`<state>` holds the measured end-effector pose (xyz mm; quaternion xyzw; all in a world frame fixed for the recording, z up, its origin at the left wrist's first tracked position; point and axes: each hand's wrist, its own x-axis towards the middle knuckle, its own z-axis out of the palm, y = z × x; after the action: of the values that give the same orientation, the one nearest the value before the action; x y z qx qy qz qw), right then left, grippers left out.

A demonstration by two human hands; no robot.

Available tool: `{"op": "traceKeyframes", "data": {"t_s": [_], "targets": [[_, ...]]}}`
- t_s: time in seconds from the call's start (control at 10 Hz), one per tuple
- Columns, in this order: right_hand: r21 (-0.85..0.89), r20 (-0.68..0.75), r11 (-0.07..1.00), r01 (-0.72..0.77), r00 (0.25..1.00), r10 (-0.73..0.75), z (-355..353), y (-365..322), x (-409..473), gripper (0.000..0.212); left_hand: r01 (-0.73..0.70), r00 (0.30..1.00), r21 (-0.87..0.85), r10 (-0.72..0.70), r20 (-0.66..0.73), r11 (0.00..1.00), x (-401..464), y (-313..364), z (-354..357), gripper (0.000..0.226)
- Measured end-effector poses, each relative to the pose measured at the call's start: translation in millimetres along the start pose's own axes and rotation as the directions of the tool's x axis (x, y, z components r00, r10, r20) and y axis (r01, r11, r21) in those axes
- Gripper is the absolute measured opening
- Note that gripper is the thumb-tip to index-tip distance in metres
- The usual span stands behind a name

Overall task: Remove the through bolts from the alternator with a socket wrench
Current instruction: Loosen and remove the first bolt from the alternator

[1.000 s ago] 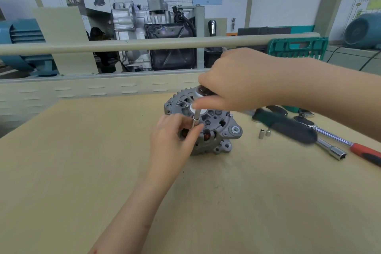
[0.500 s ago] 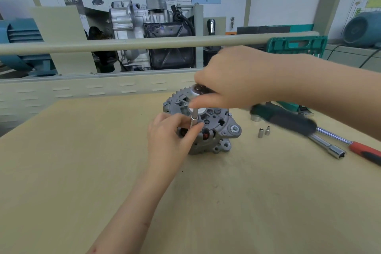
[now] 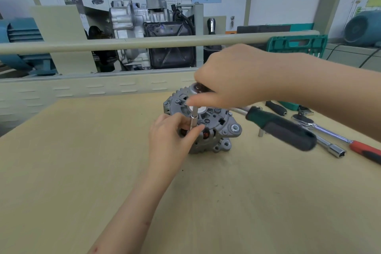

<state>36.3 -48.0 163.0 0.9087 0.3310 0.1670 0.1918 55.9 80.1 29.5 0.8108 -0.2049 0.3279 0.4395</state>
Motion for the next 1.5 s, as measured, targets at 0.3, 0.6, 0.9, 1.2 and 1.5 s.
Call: {"op": "traceKeyframes", "data": {"t_s": [0.3,0.6,0.9,1.2,1.5], "targets": [[0.084,0.012,0.996,-0.011,1.0,0.01,-6.9,-1.1,-3.4,0.047,-0.023,1.0,-0.014,0.023,0.007,1.0,-3.2,-3.4,-2.0,0.014],[0.014,0.01,0.999,-0.047,0.999,0.047,-8.3,-7.4,-7.5,0.024,-0.006,0.999,0.055,0.008,-0.031,0.998,-2.5,1.8,2.9,0.026],[-0.004,0.057,0.999,0.036,0.998,-0.036,-15.3,-8.5,-4.8,0.042,-0.038,0.999,-0.029,0.038,-0.017,0.999,-2.2,-1.1,-4.2,0.026],[0.203,0.093,0.979,-0.007,0.996,-0.013,-13.4,-6.1,-7.4,0.032,-0.054,0.994,-0.013,0.055,0.092,0.998,-1.7,-3.3,-7.9,0.01],[-0.079,0.042,0.987,-0.138,0.989,0.142,-17.1,-15.7,-5.9,0.051,-0.017,1.0,0.1,0.019,-0.02,0.995,-1.1,-1.4,-0.2,0.027]]}}
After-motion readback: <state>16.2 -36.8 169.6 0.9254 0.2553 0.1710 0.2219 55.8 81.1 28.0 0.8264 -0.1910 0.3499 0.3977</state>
